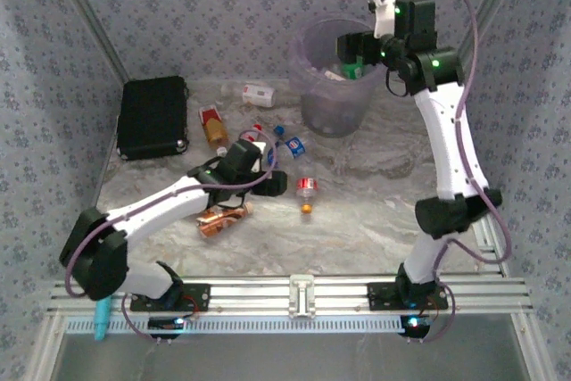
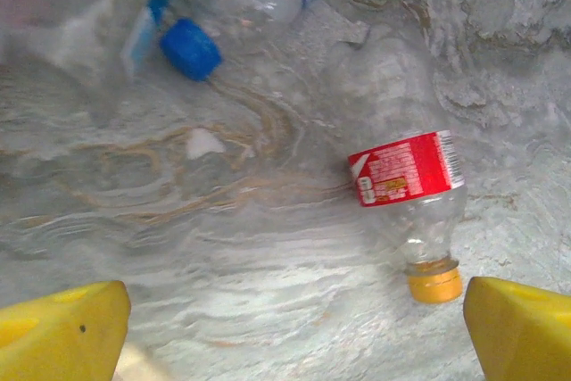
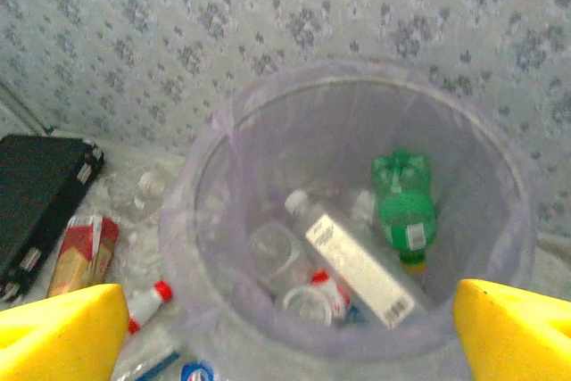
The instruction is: Put the plastic bottles in the bin
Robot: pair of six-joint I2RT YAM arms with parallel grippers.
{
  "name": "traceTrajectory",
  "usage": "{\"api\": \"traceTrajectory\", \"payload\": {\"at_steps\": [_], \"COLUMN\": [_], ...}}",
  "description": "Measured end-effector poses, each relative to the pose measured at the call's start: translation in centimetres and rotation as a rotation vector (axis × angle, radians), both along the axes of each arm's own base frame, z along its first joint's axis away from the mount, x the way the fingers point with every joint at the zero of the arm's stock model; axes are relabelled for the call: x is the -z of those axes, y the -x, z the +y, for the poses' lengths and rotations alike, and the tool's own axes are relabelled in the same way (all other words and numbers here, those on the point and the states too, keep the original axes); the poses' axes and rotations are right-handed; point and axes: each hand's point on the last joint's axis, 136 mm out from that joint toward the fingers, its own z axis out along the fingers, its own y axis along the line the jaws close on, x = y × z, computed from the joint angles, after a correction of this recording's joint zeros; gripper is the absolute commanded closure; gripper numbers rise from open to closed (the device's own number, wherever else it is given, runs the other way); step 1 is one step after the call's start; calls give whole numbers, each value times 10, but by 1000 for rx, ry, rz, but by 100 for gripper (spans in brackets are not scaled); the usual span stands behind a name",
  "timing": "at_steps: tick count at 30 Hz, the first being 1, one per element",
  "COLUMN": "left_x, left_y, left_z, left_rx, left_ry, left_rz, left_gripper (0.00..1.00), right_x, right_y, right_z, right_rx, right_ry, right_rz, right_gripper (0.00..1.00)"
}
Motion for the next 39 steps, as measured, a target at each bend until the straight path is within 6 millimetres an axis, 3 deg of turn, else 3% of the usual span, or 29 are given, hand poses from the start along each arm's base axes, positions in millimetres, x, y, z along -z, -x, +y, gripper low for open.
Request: {"api": "traceTrajectory", "payload": {"at_steps": [4, 11, 15, 24, 30, 39], "left_x": [9, 32, 45, 74, 85, 85], "left_y": [-4, -13, -22, -26, -22, -20], "left_z": [-29, -65, -82, -92, -93, -94], "left_rx": [16, 27, 26, 20, 26, 54], "left_ry": [-10, -30, -46, -79, -93, -98], "left_rz": [20, 70, 92, 138, 166, 164], "left_gripper": [4, 4, 5, 12, 24, 37], "right_x": [26, 93, 115, 123, 133, 141], "right_y": [28, 69, 93, 118, 123, 127], "right_z": [-5, -19, -31, -62, -64, -60], "right_rx": [8, 61, 101, 187, 193, 172], "right_ry": [-6, -19, -47, -112, -133, -177], "right_rz": [65, 216, 257, 258, 281, 307], "right_gripper": [4, 0, 0, 0, 0, 2]}}
